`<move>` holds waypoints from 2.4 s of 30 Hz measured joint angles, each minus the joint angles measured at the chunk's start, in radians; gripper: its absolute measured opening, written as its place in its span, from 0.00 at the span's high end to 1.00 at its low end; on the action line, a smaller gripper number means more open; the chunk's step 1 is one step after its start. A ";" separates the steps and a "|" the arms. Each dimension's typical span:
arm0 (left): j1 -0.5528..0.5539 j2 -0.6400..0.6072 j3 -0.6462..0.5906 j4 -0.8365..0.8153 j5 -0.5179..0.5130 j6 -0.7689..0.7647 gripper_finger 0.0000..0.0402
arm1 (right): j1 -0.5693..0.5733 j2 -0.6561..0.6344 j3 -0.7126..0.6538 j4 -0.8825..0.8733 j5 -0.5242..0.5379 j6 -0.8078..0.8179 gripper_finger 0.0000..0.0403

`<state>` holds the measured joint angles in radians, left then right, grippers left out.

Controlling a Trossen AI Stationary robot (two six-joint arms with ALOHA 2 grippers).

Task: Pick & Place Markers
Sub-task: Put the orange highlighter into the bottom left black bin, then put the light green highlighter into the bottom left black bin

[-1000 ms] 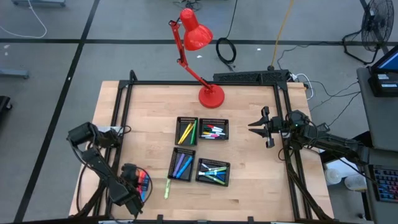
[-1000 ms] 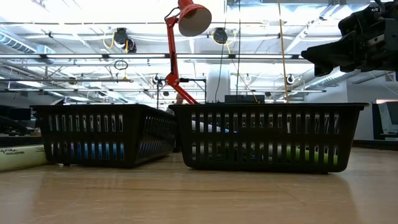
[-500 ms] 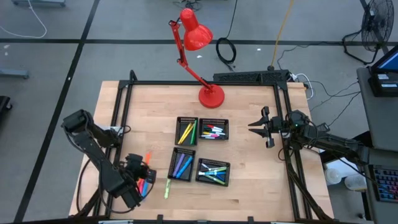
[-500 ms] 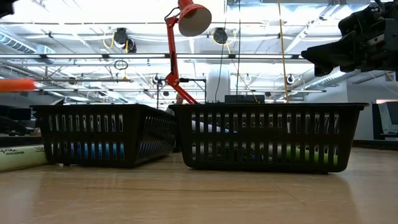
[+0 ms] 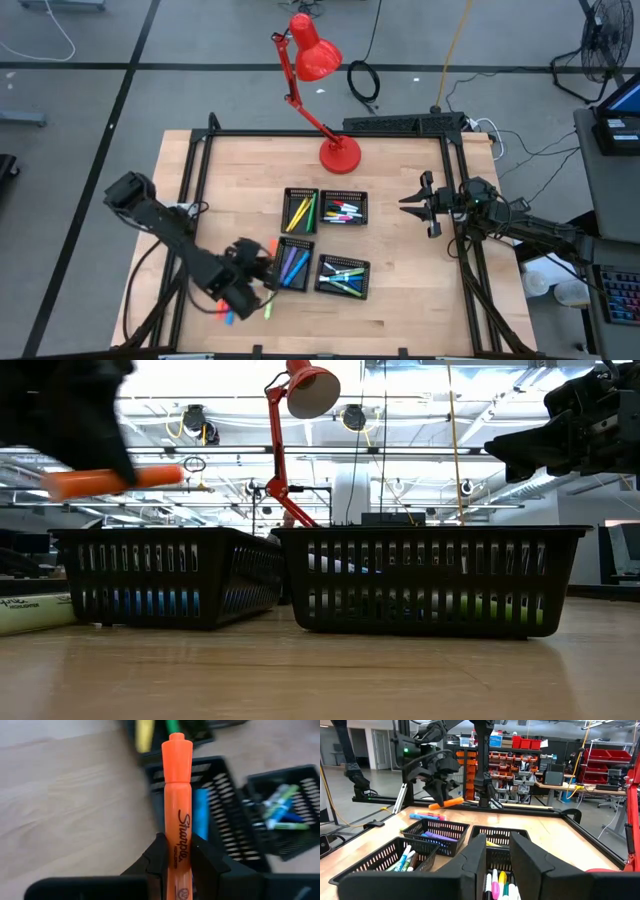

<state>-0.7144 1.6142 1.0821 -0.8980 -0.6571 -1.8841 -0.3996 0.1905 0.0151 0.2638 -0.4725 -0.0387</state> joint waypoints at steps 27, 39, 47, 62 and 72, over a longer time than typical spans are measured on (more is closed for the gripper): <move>0.190 0.003 0.001 0.378 0.196 0.444 0.77 | 0.000 0.000 0.000 0.000 0.000 0.000 0.81; 0.090 -0.036 0.002 0.469 0.372 0.429 0.72 | 0.000 0.000 0.000 0.000 0.000 0.000 0.81; -0.077 0.002 0.002 0.545 0.286 0.302 0.72 | 0.000 0.000 0.000 0.000 0.000 0.000 0.81; -0.071 0.146 0.002 0.513 0.450 0.149 0.72 | 0.000 0.000 0.000 0.000 0.000 0.000 0.81; -0.008 0.169 0.001 0.342 0.553 0.101 0.72 | 0.000 0.000 0.000 0.000 0.000 0.000 0.81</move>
<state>-0.7227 1.7836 1.0832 -0.5560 -0.1043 -1.7832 -0.3992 0.1907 0.0151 0.2638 -0.4725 -0.0387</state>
